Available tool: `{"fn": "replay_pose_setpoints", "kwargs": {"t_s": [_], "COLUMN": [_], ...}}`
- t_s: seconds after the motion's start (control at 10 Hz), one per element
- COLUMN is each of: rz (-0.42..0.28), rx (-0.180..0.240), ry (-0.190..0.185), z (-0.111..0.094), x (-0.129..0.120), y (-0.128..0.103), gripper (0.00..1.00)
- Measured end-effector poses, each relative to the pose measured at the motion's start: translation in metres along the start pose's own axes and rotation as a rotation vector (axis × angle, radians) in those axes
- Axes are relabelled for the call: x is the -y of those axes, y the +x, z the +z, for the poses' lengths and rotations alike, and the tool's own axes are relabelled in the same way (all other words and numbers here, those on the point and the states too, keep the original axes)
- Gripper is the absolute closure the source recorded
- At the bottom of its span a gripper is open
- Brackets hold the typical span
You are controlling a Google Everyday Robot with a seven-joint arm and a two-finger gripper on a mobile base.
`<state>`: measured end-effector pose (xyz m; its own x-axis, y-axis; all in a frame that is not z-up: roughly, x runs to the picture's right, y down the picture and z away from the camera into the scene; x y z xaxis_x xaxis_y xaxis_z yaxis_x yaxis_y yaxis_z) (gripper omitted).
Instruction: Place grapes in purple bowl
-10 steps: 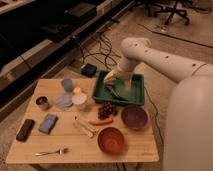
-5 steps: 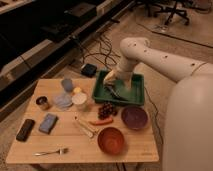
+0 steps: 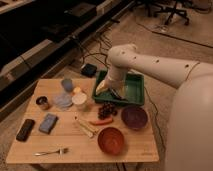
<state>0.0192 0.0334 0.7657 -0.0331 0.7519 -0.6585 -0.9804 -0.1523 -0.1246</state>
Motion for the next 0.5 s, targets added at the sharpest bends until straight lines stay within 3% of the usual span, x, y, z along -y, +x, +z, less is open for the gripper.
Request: {"fn": "replay_pose_setpoints", "kwargs": {"t_s": [0.3,0.5], "rz": [-0.024,-0.043], "rx": [-0.046,-0.090], "ry": [0.042,0.041], "z": [0.037,0.063], "x": [0.003,0.004], "y": [0.002,0.000], "gripper": [0.20,0.20]}}
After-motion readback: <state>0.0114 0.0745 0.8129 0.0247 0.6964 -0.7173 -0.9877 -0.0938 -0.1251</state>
